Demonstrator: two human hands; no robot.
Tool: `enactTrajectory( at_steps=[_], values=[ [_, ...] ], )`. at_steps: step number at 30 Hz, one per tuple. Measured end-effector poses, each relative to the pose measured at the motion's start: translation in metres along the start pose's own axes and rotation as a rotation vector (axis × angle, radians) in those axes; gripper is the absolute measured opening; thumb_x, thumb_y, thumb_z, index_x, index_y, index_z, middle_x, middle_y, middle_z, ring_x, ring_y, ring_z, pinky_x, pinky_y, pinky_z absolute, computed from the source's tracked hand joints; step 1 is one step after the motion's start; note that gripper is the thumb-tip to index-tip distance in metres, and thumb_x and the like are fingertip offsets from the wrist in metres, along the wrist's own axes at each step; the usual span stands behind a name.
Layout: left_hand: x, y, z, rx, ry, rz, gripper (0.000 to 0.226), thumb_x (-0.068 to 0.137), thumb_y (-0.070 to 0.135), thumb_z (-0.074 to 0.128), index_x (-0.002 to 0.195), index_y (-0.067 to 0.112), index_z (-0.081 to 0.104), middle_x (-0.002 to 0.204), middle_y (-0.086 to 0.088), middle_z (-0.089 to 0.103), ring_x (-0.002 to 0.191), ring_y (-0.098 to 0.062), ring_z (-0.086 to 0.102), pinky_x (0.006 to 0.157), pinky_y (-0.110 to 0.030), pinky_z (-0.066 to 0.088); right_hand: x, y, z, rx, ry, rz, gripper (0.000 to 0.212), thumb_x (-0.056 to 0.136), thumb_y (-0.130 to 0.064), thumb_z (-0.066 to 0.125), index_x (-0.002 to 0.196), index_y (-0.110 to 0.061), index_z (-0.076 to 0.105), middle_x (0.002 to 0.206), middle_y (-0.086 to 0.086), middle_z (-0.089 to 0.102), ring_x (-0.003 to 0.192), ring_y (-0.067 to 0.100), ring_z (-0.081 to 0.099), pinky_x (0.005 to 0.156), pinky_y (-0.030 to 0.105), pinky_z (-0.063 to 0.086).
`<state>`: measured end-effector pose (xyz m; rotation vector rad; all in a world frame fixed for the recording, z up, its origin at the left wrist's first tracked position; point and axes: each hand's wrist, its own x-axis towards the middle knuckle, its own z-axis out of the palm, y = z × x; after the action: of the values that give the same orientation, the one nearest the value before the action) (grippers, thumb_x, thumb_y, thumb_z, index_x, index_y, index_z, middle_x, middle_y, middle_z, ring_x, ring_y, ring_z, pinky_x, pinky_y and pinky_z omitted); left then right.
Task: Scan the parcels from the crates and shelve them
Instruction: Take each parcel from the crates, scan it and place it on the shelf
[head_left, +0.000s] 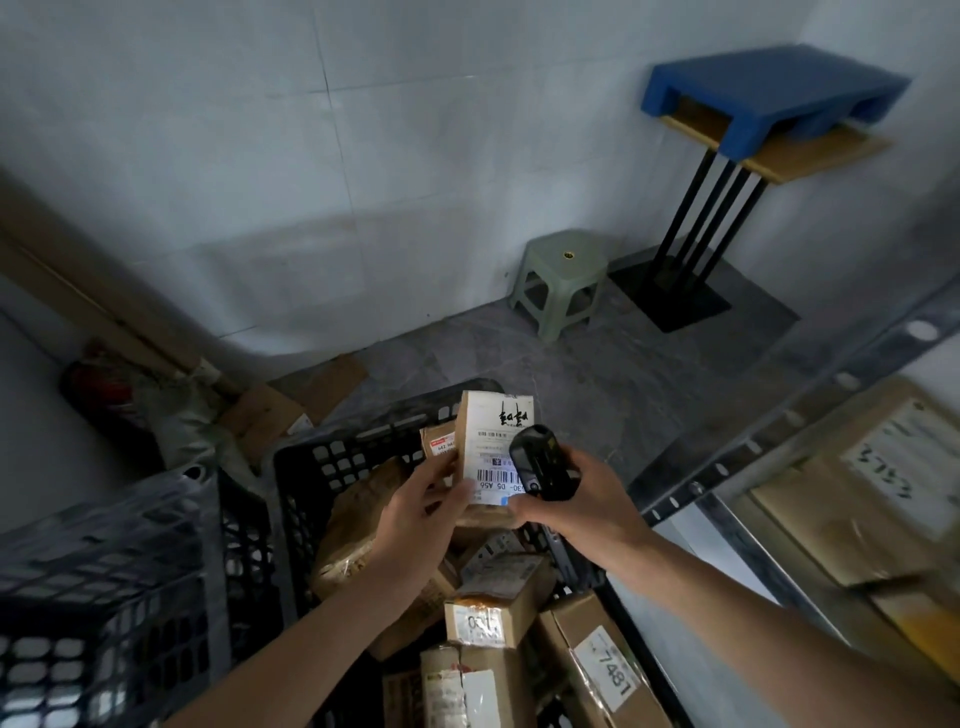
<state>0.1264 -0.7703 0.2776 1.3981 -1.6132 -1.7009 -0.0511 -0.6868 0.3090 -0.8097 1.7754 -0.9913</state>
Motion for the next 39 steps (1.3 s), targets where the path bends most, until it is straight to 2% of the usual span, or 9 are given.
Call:
enactTrajectory(
  at_steps=[4, 7, 14, 18, 22, 26, 28, 32, 39],
  values=[
    [-0.022, 0.015, -0.012, -0.081, -0.096, 0.036, 0.042, 0.095, 0.037, 0.066, 0.125, 0.064, 0.054, 0.12, 0.018, 0.07, 0.114, -0.006, 0.066, 0.099, -0.035, 0.054, -0.035, -0.017, 0.006, 0.086, 0.056, 0.007, 0.041, 0.08, -0.003, 0.083, 0.115, -0.019, 0.069, 0.091, -0.019, 0.078, 0.088, -0.008, 0.071, 0.066, 0.007, 0.052],
    [-0.043, 0.023, -0.02, -0.09, -0.152, 0.088, 0.047, 0.096, 0.034, 0.065, 0.129, 0.063, 0.052, 0.126, 0.02, 0.068, 0.118, -0.005, 0.064, 0.106, -0.039, 0.05, -0.063, -0.025, 0.015, 0.135, 0.107, -0.001, 0.041, 0.079, -0.003, 0.083, 0.116, -0.015, 0.069, 0.087, -0.017, 0.078, 0.084, -0.009, 0.07, 0.063, 0.006, 0.051],
    [-0.097, 0.042, -0.042, -0.019, -0.159, 0.161, 0.035, 0.095, 0.035, 0.066, 0.125, 0.05, 0.059, 0.112, 0.009, 0.075, 0.098, -0.006, 0.073, 0.078, -0.027, 0.061, -0.121, -0.036, 0.026, 0.097, 0.212, -0.065, 0.041, 0.078, -0.012, 0.087, 0.114, -0.023, 0.07, 0.088, -0.021, 0.077, 0.085, -0.008, 0.07, 0.063, 0.006, 0.051],
    [-0.12, 0.052, -0.054, -0.062, -0.104, 0.141, 0.017, 0.093, 0.03, 0.069, 0.109, 0.029, 0.068, 0.098, 0.007, 0.079, 0.089, -0.006, 0.075, 0.077, -0.024, 0.059, -0.144, -0.044, 0.019, 0.097, 0.297, -0.099, 0.036, 0.081, -0.02, 0.086, 0.113, -0.026, 0.071, 0.102, -0.012, 0.076, 0.099, 0.005, 0.07, 0.07, 0.015, 0.05],
    [-0.14, 0.055, -0.056, -0.068, -0.122, 0.113, 0.015, 0.092, 0.029, 0.07, 0.105, 0.021, 0.07, 0.093, 0.005, 0.079, 0.087, -0.008, 0.075, 0.082, -0.029, 0.058, -0.166, -0.044, 0.011, 0.117, 0.316, -0.115, 0.032, 0.082, -0.019, 0.085, 0.11, -0.026, 0.07, 0.097, -0.013, 0.077, 0.088, -0.001, 0.071, 0.066, 0.011, 0.049],
    [-0.16, 0.054, -0.051, -0.102, -0.125, 0.081, 0.012, 0.096, 0.03, 0.064, 0.105, 0.026, 0.071, 0.094, 0.003, 0.079, 0.083, -0.007, 0.075, 0.066, -0.016, 0.056, -0.185, -0.035, 0.007, 0.084, 0.288, -0.123, 0.032, 0.081, -0.015, 0.086, 0.108, -0.025, 0.071, 0.091, -0.02, 0.076, 0.085, -0.007, 0.07, 0.064, 0.007, 0.051],
    [-0.169, 0.051, -0.044, -0.136, -0.116, 0.071, 0.017, 0.098, 0.032, 0.062, 0.111, 0.027, 0.071, 0.099, 0.002, 0.078, 0.088, -0.007, 0.074, 0.064, -0.014, 0.056, -0.194, -0.029, 0.006, 0.067, 0.286, -0.143, 0.034, 0.08, -0.014, 0.086, 0.107, -0.026, 0.071, 0.088, -0.025, 0.075, 0.084, -0.011, 0.068, 0.064, 0.004, 0.048],
    [-0.185, 0.042, -0.026, -0.17, -0.103, 0.088, 0.023, 0.095, 0.037, 0.064, 0.116, 0.029, 0.07, 0.103, 0.004, 0.078, 0.099, -0.012, 0.074, 0.088, -0.029, 0.057, -0.211, -0.015, 0.001, 0.047, 0.302, -0.145, 0.037, 0.077, -0.019, 0.089, 0.108, -0.03, 0.071, 0.092, -0.027, 0.074, 0.091, -0.008, 0.068, 0.068, 0.006, 0.05],
    [-0.201, 0.025, -0.003, -0.115, 0.134, 0.077, 0.063, 0.062, 0.068, 0.081, 0.107, 0.03, 0.06, 0.107, 0.005, 0.074, 0.102, -0.01, 0.07, 0.086, -0.033, 0.058, -0.232, 0.003, -0.01, 0.032, 0.295, -0.134, 0.038, 0.076, -0.024, 0.089, 0.108, -0.032, 0.071, 0.094, -0.027, 0.074, 0.097, 0.002, 0.07, 0.08, 0.018, 0.055]
  ],
)
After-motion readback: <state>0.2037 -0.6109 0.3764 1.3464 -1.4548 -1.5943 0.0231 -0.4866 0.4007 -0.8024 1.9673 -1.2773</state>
